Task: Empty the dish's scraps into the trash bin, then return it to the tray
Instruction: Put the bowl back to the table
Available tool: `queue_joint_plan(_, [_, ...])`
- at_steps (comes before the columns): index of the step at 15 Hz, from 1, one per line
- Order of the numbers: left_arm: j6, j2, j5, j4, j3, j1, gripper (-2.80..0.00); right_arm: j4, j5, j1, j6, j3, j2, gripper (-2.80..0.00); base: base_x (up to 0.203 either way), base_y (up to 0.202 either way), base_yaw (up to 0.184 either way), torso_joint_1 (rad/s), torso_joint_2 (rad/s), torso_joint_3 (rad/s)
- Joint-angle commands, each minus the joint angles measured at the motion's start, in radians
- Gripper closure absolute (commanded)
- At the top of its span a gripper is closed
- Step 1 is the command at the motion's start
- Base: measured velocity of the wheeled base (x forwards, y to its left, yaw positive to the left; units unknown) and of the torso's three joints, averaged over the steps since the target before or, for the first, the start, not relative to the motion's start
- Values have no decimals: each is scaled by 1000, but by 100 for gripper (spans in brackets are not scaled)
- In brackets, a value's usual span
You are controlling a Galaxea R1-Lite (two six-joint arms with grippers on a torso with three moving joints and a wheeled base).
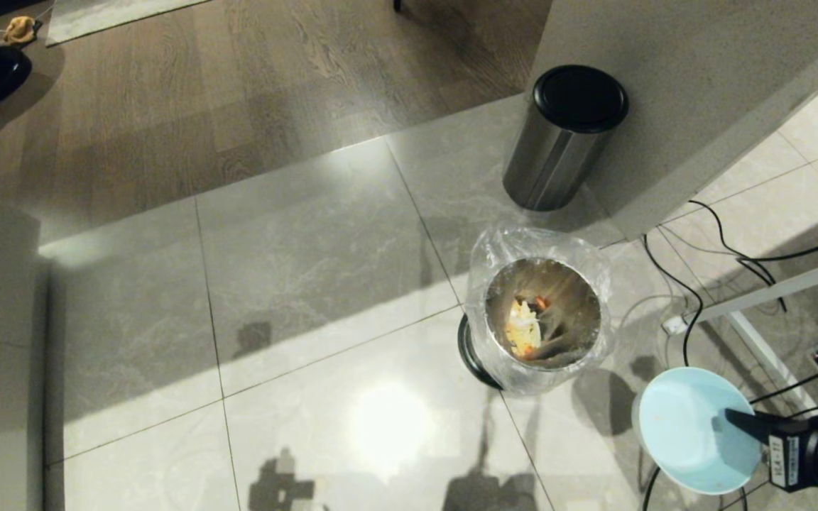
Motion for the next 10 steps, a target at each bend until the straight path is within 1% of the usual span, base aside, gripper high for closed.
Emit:
queue_joint_plan(1, [-1, 1, 0, -1, 0, 0, 0, 38, -12, 0, -1, -6, -13, 0, 0, 0, 0, 0, 0, 0])
queue_joint_plan(8, [-1, 0, 0, -1, 0, -1, 0, 148, -13, 0, -1, 2, -92, 0, 0, 0, 0, 0, 0, 0])
queue_joint_plan(10, [-1, 1, 0, -1, 0, 0, 0, 149, -14, 0, -3, 15, -99, 0, 0, 0, 0, 0, 0, 0])
